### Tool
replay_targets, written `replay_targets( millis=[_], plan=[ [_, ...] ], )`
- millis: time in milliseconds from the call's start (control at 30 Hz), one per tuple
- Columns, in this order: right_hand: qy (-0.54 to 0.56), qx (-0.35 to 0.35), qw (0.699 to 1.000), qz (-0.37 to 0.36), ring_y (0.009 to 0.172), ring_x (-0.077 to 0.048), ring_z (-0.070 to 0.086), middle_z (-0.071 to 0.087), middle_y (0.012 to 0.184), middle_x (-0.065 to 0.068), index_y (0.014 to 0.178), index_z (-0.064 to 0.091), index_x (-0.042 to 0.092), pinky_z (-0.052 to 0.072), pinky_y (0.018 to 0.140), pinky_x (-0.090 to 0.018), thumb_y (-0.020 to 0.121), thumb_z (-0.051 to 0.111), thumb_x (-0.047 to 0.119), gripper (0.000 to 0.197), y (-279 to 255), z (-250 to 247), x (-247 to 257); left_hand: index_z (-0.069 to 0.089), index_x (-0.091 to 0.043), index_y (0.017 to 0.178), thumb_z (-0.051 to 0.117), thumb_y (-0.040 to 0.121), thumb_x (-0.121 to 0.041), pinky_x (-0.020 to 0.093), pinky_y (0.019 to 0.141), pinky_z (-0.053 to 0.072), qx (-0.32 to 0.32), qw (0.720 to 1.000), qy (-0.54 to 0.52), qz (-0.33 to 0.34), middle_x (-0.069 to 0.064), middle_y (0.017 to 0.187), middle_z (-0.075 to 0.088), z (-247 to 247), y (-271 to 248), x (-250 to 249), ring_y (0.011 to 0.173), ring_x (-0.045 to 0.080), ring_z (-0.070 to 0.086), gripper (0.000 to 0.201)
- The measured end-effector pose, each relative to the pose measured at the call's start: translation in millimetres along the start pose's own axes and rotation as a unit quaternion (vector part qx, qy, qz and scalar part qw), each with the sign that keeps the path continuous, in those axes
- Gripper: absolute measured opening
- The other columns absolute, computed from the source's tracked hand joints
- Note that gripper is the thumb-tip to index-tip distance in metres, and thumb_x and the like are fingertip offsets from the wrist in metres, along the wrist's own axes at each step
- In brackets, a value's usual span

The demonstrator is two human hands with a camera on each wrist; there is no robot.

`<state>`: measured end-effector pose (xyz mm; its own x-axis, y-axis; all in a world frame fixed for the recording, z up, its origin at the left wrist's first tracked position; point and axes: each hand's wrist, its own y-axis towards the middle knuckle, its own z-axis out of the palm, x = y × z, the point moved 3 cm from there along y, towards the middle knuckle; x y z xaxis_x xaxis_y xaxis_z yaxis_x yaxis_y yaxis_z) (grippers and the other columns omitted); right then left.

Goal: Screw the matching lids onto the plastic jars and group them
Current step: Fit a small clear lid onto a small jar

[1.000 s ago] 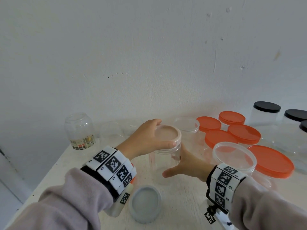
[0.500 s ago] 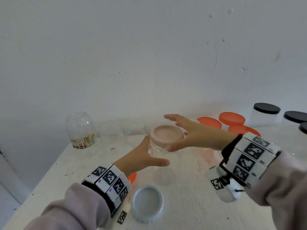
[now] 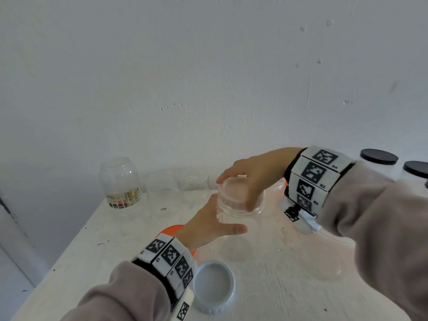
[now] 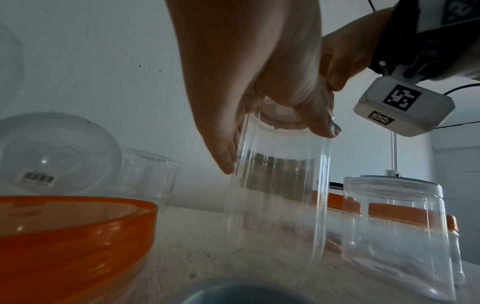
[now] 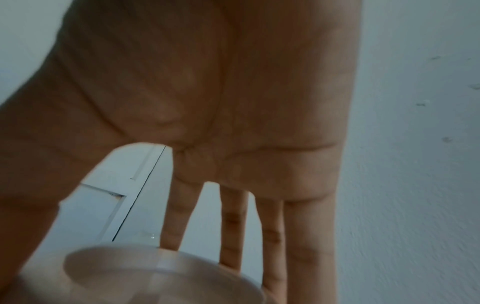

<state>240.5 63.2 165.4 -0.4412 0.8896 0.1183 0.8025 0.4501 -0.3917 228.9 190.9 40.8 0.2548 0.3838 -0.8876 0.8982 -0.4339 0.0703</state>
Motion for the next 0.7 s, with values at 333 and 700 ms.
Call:
replay_targets(
  millis=[333,700],
  plan=[
    [-0.032,-0.007,0.999,-0.001,0.121,-0.018,0.046,0.039,0.134,0.009,0.136,0.036,0.05,0.045,0.1,-0.037,0.069,0.082,0.043,0.082,3.6,-1.0,0.3,0.033,-0.046,0.131,0.082,0.065,-0.044,0.018,0.097,0.04,0.001,0.999,-0.015,0.03,-0.023,0.129,0.049,0.9,6.4,5.4,0.117,-0.009,0.046,0.082],
    [-0.06,-0.054,0.993,0.087,0.057,-0.001,0.05,0.046,0.078,0.015,0.133,0.039,0.037,0.036,0.052,-0.022,0.066,0.055,0.083,0.083,8.8,7.2,-0.8,0.037,-0.057,0.114,0.081,0.068,-0.038,-0.002,0.078,0.037,-0.017,0.998,-0.033,0.041,-0.047,0.108,0.049,1.6,1.5,3.1,0.103,-0.027,0.043,0.066]
  ],
)
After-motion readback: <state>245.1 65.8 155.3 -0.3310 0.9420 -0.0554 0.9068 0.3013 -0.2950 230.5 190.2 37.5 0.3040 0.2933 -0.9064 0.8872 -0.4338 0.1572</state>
